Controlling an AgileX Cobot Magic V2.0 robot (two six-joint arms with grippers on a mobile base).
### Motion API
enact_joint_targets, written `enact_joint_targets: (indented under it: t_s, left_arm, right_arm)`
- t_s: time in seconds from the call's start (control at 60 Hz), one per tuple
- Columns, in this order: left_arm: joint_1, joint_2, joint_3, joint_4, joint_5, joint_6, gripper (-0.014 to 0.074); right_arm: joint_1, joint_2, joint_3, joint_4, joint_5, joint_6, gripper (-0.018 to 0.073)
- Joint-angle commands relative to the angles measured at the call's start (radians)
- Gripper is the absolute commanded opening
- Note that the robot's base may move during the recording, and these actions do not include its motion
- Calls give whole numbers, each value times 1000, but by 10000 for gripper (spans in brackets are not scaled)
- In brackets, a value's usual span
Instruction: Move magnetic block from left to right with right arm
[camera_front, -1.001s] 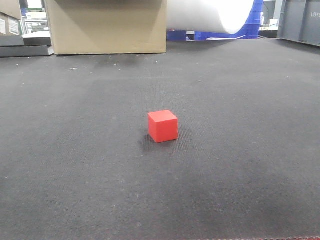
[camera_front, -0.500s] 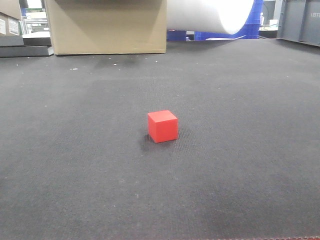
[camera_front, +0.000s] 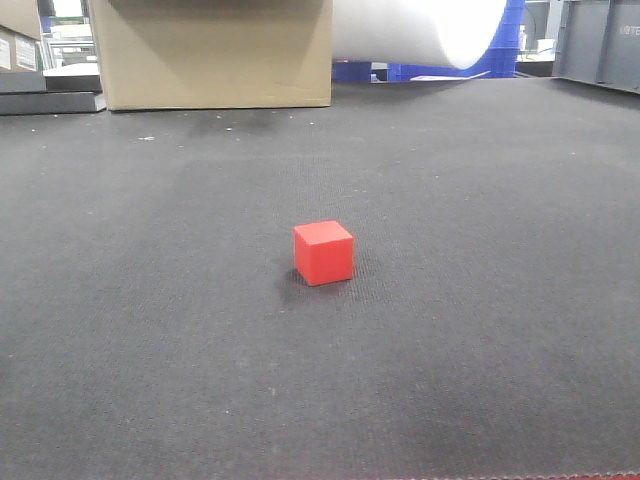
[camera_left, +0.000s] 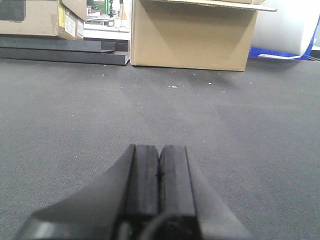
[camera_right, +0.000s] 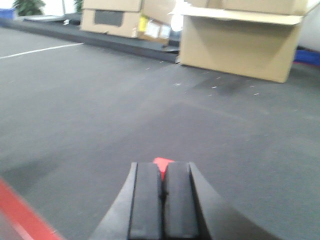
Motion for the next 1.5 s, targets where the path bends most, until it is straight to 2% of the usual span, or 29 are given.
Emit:
enact_joint_targets:
  t_s: [0.0, 0.117, 0.317, 0.6, 0.751, 1.484]
  left_arm:
    - [2, -11, 8, 0, -94, -7, -116]
    - [2, -11, 8, 0, -94, -7, -116]
    - [2, -11, 8, 0, -94, -7, -116]
    - [2, -11, 8, 0, -94, -7, -116]
    - [2, -11, 8, 0, -94, -7, -116]
    - [2, -11, 8, 0, -94, -7, -116]
  right_arm:
    - [-73, 13, 7, -12, -115, -4, 69]
    - [-212, 13, 72, -25, -153, 19, 69]
    - [-418, -21, 210, -155, -294, 195, 69]
    - [-577, -125, 370, -161, -458, 196, 69]
    - [-601, -152, 453, -158, -547, 196, 69]
    - [-601, -152, 449, -157, -522, 196, 69]
